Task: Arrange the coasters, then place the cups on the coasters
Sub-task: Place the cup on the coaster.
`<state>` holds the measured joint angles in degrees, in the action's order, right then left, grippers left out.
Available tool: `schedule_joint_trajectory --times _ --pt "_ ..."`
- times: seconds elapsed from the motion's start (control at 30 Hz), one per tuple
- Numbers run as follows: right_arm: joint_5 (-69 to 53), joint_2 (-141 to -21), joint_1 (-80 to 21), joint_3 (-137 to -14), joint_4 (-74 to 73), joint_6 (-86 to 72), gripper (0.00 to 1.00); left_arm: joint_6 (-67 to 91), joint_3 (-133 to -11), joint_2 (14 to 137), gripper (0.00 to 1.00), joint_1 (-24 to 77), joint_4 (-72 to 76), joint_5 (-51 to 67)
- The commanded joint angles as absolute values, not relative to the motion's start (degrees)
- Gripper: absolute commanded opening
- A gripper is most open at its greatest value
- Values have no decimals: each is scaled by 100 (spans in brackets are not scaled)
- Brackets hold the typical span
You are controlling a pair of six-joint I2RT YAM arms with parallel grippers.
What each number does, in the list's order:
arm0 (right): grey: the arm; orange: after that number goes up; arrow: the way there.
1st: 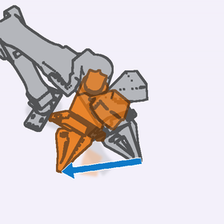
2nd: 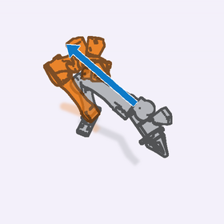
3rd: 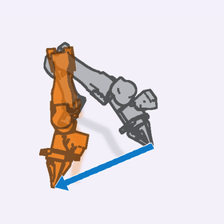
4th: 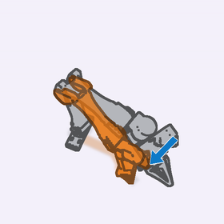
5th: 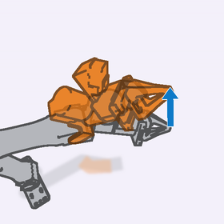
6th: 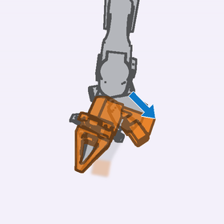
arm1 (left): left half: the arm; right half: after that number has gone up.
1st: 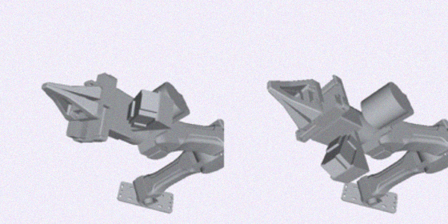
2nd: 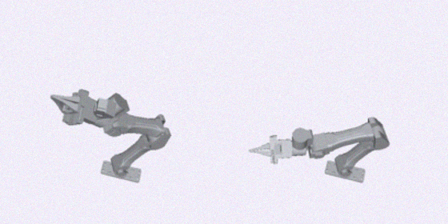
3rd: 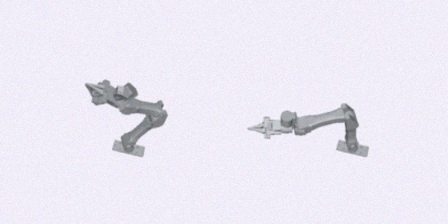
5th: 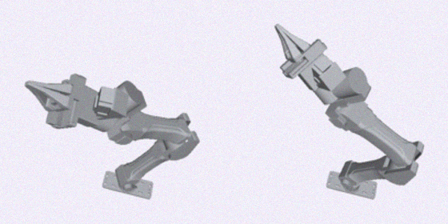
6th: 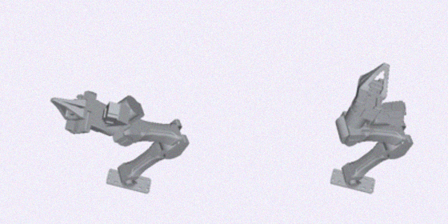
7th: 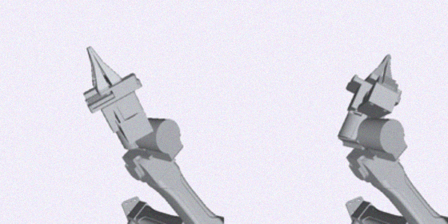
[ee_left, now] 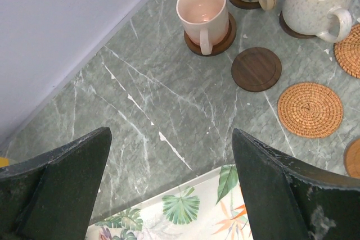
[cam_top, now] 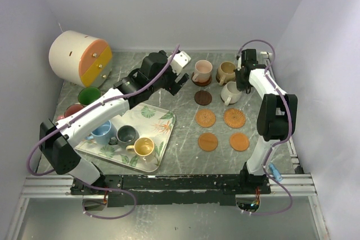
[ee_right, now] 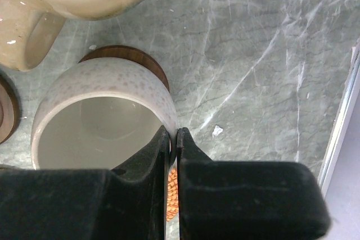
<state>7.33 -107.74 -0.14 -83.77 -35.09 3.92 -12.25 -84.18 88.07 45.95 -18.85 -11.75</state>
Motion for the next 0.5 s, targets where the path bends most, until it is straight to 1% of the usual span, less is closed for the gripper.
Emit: schedule_joint_trajectory --times 0.0,0.47 --pt "790 -10784 30 -8641 -3430 382 0 -1283 -8350 8611 100 4570 -1688 -1079" --pt "811 -10758 29 -8648 -3412 404 4 -1318 -8311 8597 100 4570 -1666 -1087"
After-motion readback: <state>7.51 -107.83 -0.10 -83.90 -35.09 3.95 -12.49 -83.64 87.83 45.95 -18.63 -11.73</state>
